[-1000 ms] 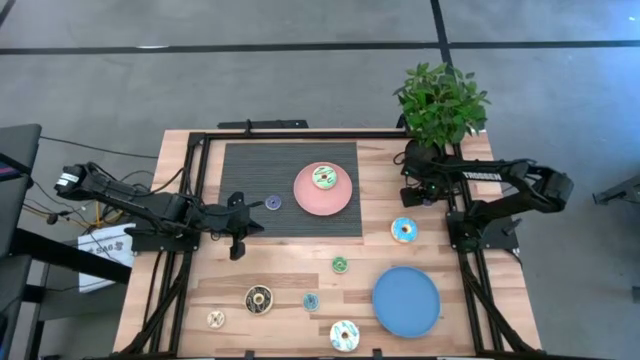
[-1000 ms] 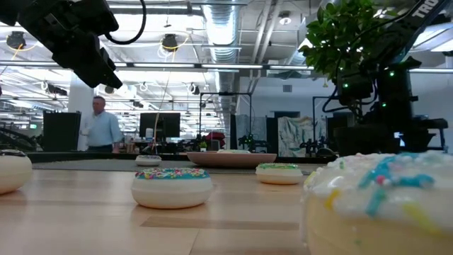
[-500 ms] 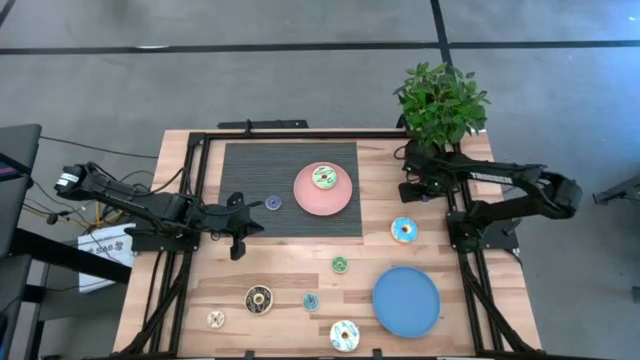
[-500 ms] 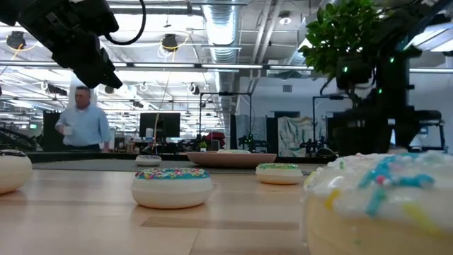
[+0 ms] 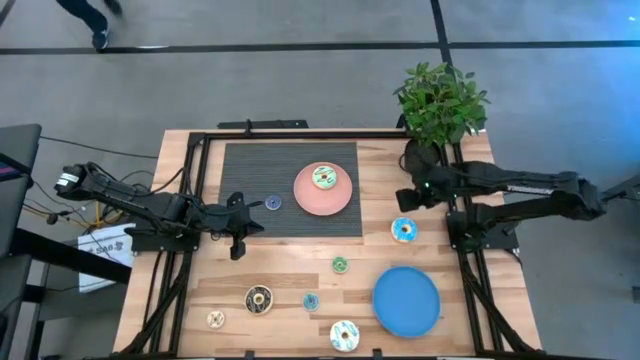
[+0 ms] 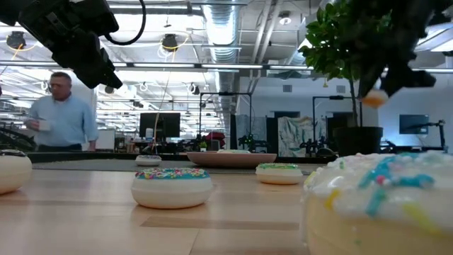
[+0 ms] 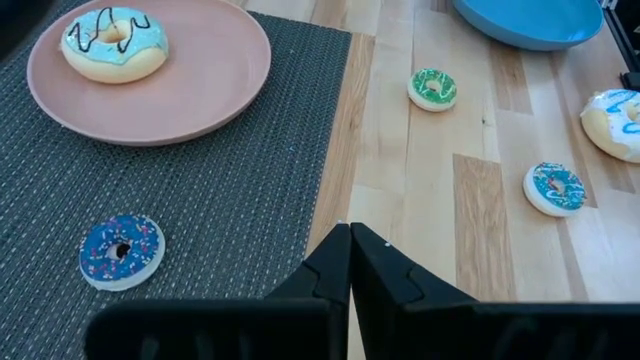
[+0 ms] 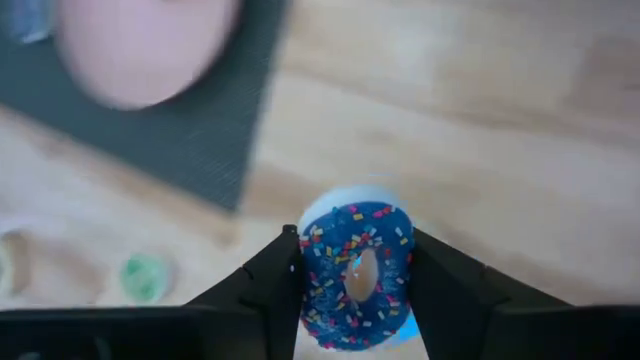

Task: Pick & Place donuts
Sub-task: Put the right small purple donut on the blue plate

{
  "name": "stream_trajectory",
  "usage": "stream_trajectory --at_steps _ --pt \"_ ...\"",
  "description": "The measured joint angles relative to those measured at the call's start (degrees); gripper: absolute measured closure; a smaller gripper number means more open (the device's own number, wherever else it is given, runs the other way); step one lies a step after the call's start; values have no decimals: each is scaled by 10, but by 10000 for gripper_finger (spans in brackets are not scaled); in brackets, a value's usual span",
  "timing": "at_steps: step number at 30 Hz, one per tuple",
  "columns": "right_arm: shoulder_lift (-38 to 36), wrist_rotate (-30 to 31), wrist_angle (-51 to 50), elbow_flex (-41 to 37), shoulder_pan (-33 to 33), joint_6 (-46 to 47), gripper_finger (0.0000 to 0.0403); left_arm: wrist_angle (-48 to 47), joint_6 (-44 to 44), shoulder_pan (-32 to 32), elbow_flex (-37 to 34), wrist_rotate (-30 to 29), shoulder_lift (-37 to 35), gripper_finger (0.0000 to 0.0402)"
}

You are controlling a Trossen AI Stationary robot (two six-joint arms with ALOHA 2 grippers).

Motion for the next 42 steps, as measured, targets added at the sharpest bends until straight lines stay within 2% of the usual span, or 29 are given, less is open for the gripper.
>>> stream_trajectory --at_steps 6,13,22,25,28,42 --pt "43 32 0 45 174 138 268 0 0 0 0 0 0 402" --pt "153 40 1 58 365 347 271 0 0 0 0 0 0 401" --pt "279 52 34 58 527 589 260 0 -1 0 0 0 0 401" --pt "309 58 53 58 562 648 251 0 -2 0 0 5 0 401" --pt "332 58 66 58 578 669 240 0 0 0 0 5 0 401" --pt "370 55 72 58 585 664 195 0 -3 0 0 5 0 401"
